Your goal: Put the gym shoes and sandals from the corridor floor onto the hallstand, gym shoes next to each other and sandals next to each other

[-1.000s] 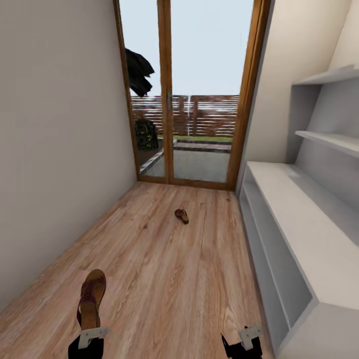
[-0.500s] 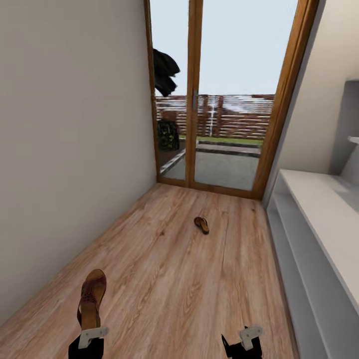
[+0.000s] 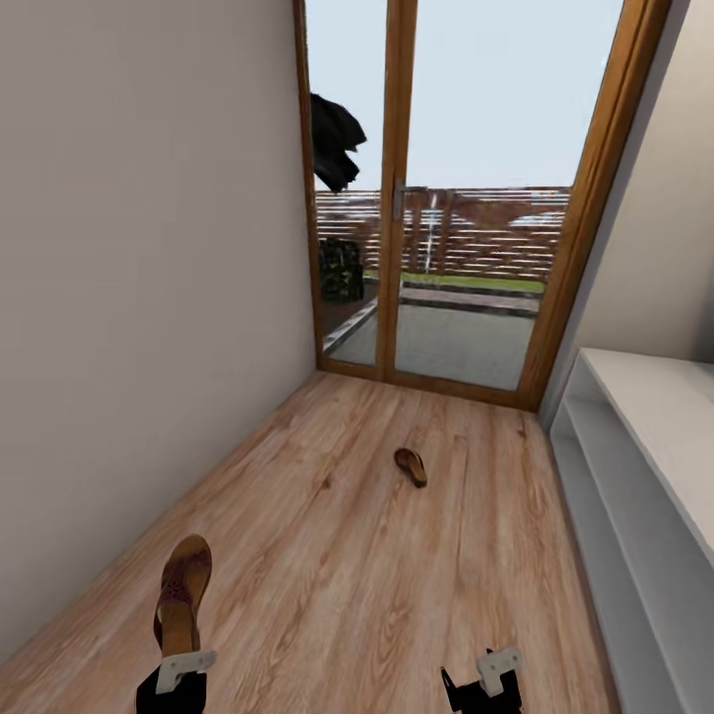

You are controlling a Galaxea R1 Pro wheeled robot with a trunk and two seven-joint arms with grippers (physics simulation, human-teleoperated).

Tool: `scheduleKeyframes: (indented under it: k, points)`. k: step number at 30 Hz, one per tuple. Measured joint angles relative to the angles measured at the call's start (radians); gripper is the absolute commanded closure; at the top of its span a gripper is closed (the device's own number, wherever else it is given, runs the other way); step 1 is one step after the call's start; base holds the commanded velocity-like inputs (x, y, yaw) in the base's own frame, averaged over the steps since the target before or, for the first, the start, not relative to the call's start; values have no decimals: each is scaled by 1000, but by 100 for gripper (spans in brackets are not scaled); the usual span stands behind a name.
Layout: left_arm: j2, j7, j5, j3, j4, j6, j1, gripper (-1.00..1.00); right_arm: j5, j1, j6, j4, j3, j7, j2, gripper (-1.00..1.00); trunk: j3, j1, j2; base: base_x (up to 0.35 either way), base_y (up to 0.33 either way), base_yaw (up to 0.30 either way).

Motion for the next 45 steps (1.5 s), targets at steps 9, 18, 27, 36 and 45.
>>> scheduleKeyframes:
  k: [9, 18, 27, 36, 45]
  points:
    - [0, 0, 1, 0, 0, 0, 0, 100, 0, 0, 0, 1, 0, 0, -2, -100, 0, 0, 0, 338, -69, 0]
    - [0, 0, 0, 0, 0, 0, 0, 100, 0, 0, 0, 2, 0, -1, -3, -100, 0, 0, 0, 335, -101, 0]
    - [0, 0, 1, 0, 0, 0, 0, 100, 0, 0, 0, 1, 0, 0, -3, -100, 0, 0, 0, 335, -104, 0]
    - [0, 0, 1, 0, 0, 0, 0, 100, -1, 0, 0, -1, 0, 1, -3, -100, 0, 0, 0, 334, -121, 0]
    - [0, 0, 1, 0, 0, 0, 0, 100, -2, 0, 0, -1, 0, 4, -3, -100, 0, 0, 0, 333, -127, 0]
